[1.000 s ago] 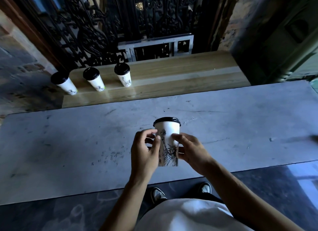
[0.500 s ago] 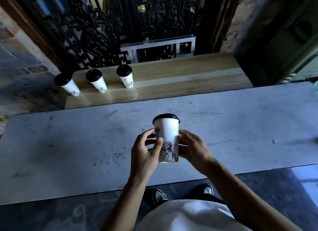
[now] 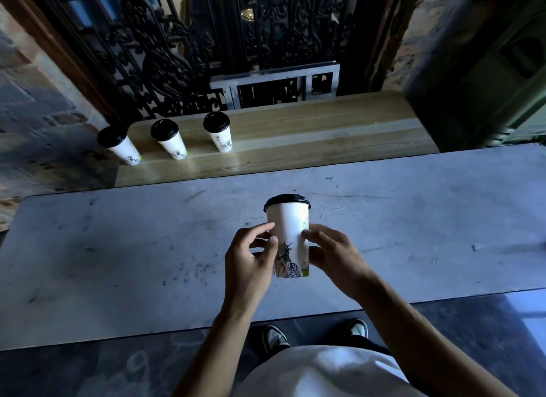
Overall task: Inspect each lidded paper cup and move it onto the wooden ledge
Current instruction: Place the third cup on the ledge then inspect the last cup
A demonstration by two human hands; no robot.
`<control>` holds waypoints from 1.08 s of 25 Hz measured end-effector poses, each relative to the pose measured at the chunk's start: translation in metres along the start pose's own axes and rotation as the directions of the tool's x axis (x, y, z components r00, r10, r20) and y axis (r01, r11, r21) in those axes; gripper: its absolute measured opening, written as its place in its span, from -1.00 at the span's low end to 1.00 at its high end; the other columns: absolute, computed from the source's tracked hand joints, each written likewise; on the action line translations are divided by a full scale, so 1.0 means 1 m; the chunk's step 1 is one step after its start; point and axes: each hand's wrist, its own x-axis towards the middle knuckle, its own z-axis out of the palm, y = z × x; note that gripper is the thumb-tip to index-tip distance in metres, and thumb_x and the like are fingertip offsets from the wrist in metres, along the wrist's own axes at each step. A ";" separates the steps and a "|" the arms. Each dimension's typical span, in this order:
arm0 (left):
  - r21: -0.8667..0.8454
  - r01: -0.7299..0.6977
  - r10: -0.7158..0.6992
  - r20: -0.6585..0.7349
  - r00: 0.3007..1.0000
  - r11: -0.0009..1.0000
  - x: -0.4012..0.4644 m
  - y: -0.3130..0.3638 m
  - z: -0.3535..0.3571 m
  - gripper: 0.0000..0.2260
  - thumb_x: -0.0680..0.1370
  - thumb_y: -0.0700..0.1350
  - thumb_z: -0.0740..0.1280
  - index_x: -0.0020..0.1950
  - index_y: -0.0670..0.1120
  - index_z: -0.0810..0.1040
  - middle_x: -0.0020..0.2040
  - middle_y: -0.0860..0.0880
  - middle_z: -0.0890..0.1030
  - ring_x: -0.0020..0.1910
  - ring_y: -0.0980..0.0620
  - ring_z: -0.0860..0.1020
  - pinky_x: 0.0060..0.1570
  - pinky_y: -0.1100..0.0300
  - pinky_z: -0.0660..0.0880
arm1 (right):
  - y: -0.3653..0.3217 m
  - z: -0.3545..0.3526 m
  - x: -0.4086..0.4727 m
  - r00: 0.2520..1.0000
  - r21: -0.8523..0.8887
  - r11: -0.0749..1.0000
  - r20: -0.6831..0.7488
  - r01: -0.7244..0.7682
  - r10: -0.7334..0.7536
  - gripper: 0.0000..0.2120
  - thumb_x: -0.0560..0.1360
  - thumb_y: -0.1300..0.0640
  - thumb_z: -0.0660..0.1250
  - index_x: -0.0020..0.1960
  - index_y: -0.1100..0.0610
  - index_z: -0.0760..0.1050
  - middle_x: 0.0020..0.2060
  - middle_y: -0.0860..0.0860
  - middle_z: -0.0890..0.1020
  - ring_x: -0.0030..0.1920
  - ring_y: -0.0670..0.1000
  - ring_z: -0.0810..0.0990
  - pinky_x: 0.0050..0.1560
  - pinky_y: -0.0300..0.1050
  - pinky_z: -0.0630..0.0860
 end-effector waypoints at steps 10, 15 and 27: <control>-0.045 0.076 -0.077 -0.006 0.997 0.996 0.001 -0.004 -0.002 -0.74 0.50 -0.21 0.47 0.15 0.03 0.64 0.02 0.05 0.67 -0.05 0.26 0.63 -0.15 0.26 0.62 | 0.010 -0.005 0.008 1.000 0.012 1.000 0.024 -0.009 0.009 -0.60 0.54 0.32 0.22 0.35 0.20 0.56 0.10 0.22 0.74 0.06 0.22 0.73 0.17 0.12 0.64; 0.015 0.004 -0.003 -0.029 1.000 1.000 -0.001 -0.004 -0.005 -0.69 0.51 -0.35 0.41 0.08 0.04 0.68 0.01 0.03 0.67 -0.06 0.23 0.64 -0.22 0.39 0.58 | 0.020 -0.011 0.013 0.998 -0.066 0.997 0.040 0.051 -0.048 -0.37 0.43 0.19 0.40 0.50 0.15 0.42 0.29 0.18 0.65 0.27 0.29 0.64 0.34 0.26 0.55; -0.024 0.094 -0.095 -0.043 0.995 0.995 0.003 -0.011 -0.005 -0.81 0.53 -0.17 0.45 0.12 0.02 0.64 0.06 0.03 0.71 0.03 0.14 0.65 -0.06 0.19 0.64 | 0.008 -0.008 0.009 0.999 -0.023 0.999 0.040 0.025 -0.024 -0.56 0.55 0.36 0.25 0.41 0.17 0.48 0.10 0.25 0.74 0.05 0.15 0.71 0.14 0.08 0.63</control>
